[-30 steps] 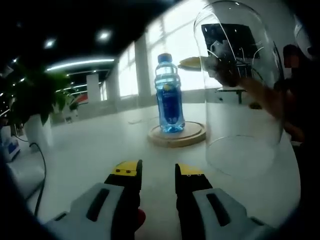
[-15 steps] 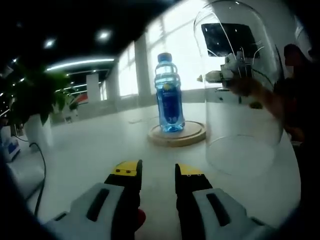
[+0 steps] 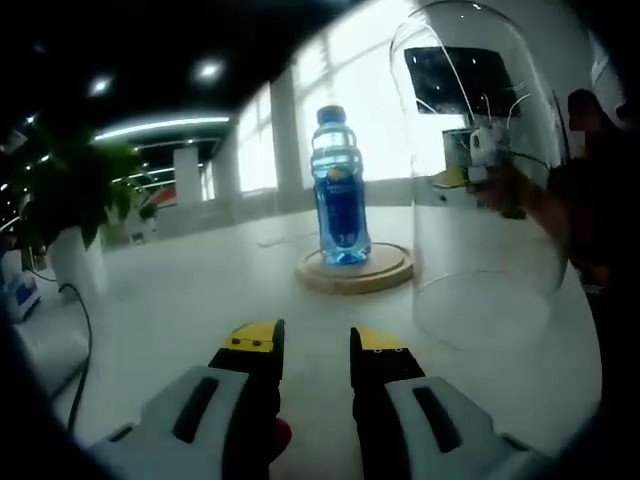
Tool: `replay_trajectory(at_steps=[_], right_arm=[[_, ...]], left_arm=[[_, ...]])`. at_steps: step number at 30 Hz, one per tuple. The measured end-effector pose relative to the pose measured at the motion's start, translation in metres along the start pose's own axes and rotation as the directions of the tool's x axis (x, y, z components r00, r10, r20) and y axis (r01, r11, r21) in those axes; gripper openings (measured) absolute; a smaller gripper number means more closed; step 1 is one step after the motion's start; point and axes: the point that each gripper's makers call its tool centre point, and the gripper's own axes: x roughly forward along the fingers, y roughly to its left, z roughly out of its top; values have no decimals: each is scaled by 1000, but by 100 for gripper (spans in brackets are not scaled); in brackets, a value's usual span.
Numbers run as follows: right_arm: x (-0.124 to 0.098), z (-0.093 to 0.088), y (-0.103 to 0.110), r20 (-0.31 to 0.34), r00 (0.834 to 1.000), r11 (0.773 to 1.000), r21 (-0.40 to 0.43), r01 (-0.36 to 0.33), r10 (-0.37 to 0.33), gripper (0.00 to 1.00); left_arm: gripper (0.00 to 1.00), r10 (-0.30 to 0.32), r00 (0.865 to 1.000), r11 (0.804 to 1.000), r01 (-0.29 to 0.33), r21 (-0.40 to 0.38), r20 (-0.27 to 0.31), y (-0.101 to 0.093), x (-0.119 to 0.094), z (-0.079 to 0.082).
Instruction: Open the cover put in the Mizone put the cover back on
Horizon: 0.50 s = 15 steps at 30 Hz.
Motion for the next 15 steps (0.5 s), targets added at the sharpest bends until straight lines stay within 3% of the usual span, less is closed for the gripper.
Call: replay_trajectory(at_steps=[7,15], right_arm=[[-12,-16,3,-12,1000,998,-54,21,-22,9],[-19,-36,3,-31,999,999,-39,11,-12,9]], left_arm=[[21,3,1000,1000,-3,-10,6,1,-1,1],[21,3,1000,1000,-3,-9,5,1,0,0]])
